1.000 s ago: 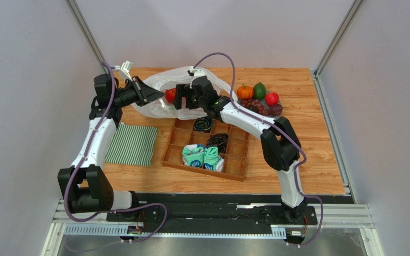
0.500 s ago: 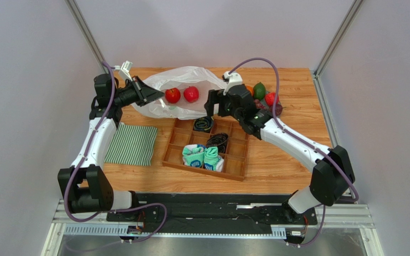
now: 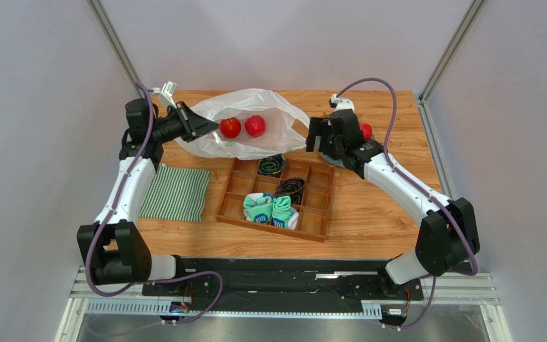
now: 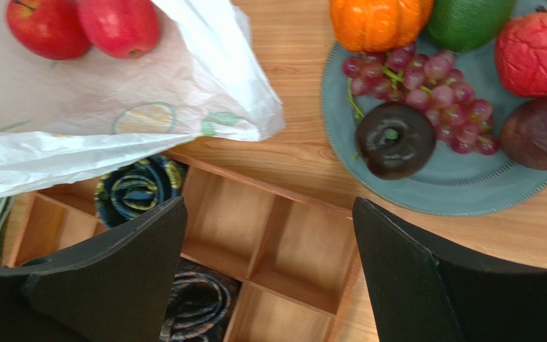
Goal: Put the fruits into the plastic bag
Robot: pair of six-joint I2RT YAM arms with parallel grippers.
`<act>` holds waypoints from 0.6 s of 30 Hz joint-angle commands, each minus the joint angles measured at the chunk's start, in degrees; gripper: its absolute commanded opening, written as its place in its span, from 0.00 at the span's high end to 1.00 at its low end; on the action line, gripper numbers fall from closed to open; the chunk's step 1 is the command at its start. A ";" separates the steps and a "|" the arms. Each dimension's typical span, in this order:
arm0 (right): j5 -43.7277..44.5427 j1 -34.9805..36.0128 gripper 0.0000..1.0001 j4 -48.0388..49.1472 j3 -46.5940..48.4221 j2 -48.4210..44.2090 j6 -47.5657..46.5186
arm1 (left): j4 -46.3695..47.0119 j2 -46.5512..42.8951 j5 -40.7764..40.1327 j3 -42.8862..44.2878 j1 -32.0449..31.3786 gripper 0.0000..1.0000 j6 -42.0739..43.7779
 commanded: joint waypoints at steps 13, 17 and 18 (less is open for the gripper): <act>4.28 -8.72 0.04 -12.90 12.75 15.33 -0.61 | 1.80 -2.15 0.36 0.98 0.39 1.00 0.76; 3.23 -9.68 0.03 -12.72 15.57 19.54 -1.22 | 1.71 -2.07 0.36 0.98 0.39 1.00 0.76; 2.97 -9.77 0.02 -12.81 16.18 20.34 -1.40 | 1.71 -1.98 0.36 0.98 0.47 1.00 0.76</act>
